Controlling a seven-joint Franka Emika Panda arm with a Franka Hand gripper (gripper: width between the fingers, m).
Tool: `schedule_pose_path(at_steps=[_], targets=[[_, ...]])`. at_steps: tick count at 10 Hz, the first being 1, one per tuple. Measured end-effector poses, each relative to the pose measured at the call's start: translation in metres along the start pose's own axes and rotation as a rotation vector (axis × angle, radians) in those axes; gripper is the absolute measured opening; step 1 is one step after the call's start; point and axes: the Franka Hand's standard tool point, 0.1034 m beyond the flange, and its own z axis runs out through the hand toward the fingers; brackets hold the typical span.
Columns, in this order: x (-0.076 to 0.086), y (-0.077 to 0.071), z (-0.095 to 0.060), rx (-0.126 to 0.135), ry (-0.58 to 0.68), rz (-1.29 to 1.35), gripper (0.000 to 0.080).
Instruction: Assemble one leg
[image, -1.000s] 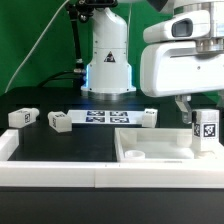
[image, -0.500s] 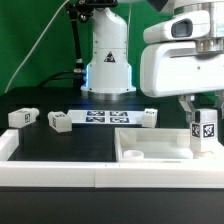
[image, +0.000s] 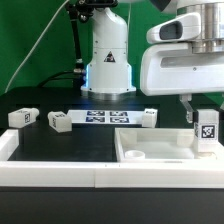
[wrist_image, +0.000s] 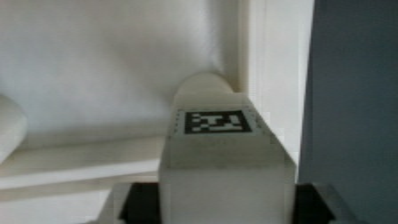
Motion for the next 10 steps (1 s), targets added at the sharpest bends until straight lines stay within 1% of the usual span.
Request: schedule_pose_path(at_steps=[2, 5, 6, 7, 8, 9, 10], targets=[[0.0018, 0.0000, 0.0003, -0.010, 0.020, 0.257, 0.0292], [0.0042, 0.0018, 0.0005, 0.005, 0.026, 0.470, 0.0292], [0.0048, 0.0031, 0.0004, 0.010, 0.023, 0.484, 0.0292], [0.0059, 0.0059, 0.0003, 0.022, 0.017, 0.529, 0.0292], [0.0049, 0.0034, 0.0004, 0.028, 0.013, 0.569, 0.0293], [0.0046, 0.0026, 0.0005, 0.028, 0.013, 0.547, 0.0293], [0.0045, 0.0023, 0.0004, 0.029, 0.013, 0.543, 0.0531]])
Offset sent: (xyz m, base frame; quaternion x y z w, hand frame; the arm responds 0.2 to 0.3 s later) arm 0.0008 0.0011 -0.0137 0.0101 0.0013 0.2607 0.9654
